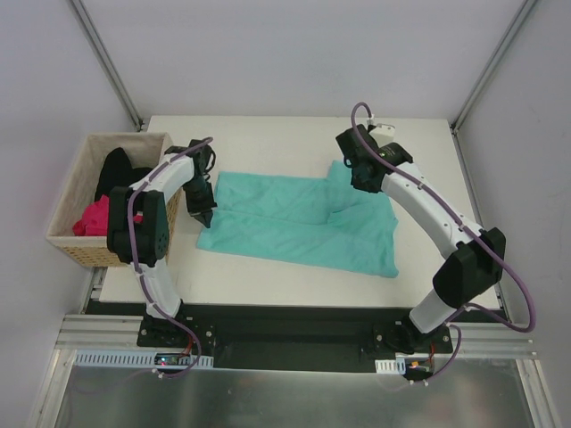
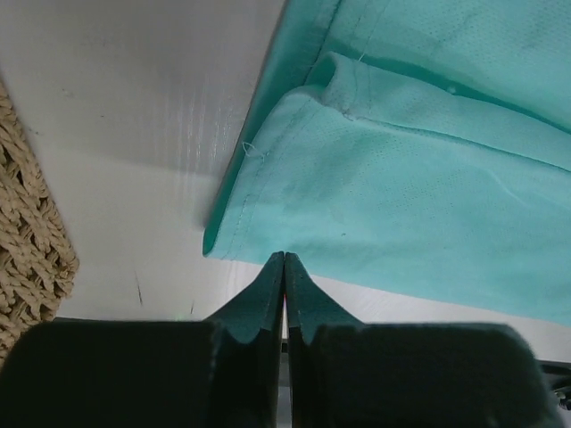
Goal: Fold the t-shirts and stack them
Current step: Fold the flattened tshirt in 1/3 of the way
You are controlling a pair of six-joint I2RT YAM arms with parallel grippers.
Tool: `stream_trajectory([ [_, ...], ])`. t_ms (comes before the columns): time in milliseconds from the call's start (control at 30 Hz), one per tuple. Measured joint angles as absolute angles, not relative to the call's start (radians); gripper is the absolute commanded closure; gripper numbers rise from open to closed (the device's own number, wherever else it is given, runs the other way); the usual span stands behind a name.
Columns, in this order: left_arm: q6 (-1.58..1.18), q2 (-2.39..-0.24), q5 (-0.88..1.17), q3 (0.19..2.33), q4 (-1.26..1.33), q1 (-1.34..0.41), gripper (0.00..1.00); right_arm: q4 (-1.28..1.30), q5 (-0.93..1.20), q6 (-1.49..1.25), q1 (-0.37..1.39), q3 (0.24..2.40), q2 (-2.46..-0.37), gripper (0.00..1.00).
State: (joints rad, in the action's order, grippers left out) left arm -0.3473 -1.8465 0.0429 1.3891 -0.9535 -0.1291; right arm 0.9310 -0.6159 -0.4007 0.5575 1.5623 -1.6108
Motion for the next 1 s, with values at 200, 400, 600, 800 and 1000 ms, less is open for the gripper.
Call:
stream_trajectory([
  [200,-0.348,-1.889,0.044,1.378,-0.904,-0.129,1.0,0.932,-0.612,-0.377,0.549,1.582,-1.618,0.82],
  [400,-0.348,-1.956,0.07,1.375,-0.868,-0.129,1.0,0.931,-0.599,-0.357,0.537,1.595,-1.618,0.82],
  [600,-0.35,-1.99,0.121,1.369,-0.859,-0.129,1.0,0.931,-0.589,-0.341,0.518,1.599,-1.617,0.82],
  [800,-0.371,-1.957,0.157,1.297,-0.862,-0.124,1.0,0.931,-0.574,-0.328,0.495,1.599,-1.615,0.81],
  [1000,-0.409,-1.903,0.173,1.202,-0.871,-0.13,1.0,0.928,-0.543,-0.318,0.48,1.599,-1.613,0.81],
])
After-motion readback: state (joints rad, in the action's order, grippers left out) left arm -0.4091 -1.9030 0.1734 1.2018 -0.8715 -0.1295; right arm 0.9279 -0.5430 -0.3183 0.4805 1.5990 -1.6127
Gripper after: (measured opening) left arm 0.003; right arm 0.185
